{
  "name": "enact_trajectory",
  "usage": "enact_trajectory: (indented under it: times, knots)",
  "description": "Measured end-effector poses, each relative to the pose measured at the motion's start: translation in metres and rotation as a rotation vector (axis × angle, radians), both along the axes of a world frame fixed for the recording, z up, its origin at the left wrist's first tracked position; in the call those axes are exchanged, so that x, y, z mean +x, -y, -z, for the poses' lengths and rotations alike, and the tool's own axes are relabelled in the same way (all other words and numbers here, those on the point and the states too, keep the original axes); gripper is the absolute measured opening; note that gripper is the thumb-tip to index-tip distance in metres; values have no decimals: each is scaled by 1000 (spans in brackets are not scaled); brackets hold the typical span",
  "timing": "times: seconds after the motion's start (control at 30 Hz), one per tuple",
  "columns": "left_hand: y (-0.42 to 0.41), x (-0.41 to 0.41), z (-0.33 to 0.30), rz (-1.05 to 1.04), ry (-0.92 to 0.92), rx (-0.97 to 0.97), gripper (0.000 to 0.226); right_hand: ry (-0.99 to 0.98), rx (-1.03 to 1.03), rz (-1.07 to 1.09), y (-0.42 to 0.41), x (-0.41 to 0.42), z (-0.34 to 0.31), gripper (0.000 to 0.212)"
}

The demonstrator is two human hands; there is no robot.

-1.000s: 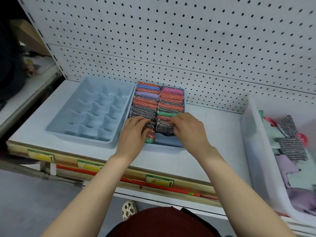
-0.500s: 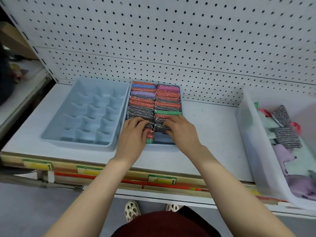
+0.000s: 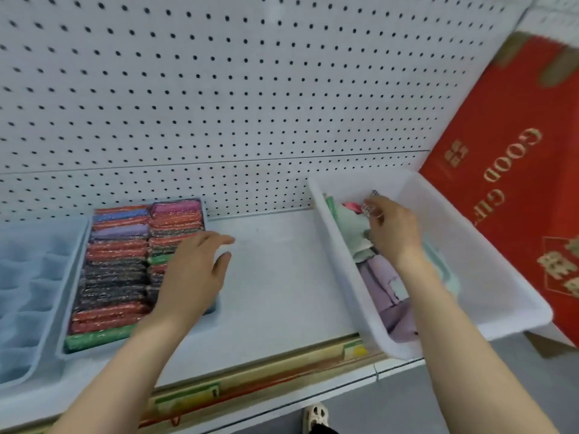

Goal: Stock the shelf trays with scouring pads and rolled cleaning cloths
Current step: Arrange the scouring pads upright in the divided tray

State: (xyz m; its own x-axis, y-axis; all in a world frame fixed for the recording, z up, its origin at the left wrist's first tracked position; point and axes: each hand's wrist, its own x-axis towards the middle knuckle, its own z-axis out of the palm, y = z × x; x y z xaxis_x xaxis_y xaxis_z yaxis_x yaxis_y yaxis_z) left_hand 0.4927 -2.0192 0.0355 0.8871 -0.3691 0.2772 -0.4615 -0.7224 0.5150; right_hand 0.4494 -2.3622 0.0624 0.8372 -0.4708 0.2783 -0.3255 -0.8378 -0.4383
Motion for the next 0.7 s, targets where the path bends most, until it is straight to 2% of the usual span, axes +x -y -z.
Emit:
enact_trajectory:
  times: [0.07, 0.13, 0.27, 0.4, 0.43, 0.5, 0.6, 0.7]
  knots:
    - [50, 5, -6, 44, 22, -23, 25, -295, -27, 8, 55, -4, 4, 52]
    - [103, 10, -11, 84, 38, -36, 25, -509, -124, -121, 89, -4, 12, 58]
    - [207, 34, -15, 121, 66, 60, 35, -609, -156, -485, 121, 10, 30, 59]
    - [262, 60, -12, -17, 22, 438, 51, -684, -252, -510, 141, 19, 18, 41]
    - [267, 63, -10, -46, -4, 526, 53, -710, -209, -508, 148, 19, 10, 36]
    - [276, 65, -8, -77, -29, 621, 50, -674, 15, -461, 165, 19, -5, 30]
    - [284, 61, -6, -75, 27, 570, 33, -396, 285, -267, 178, 36, -8, 23]
    - [282, 51, -13, -72, 15, 356, 26, -433, 361, -178, 171, 63, 19, 17]
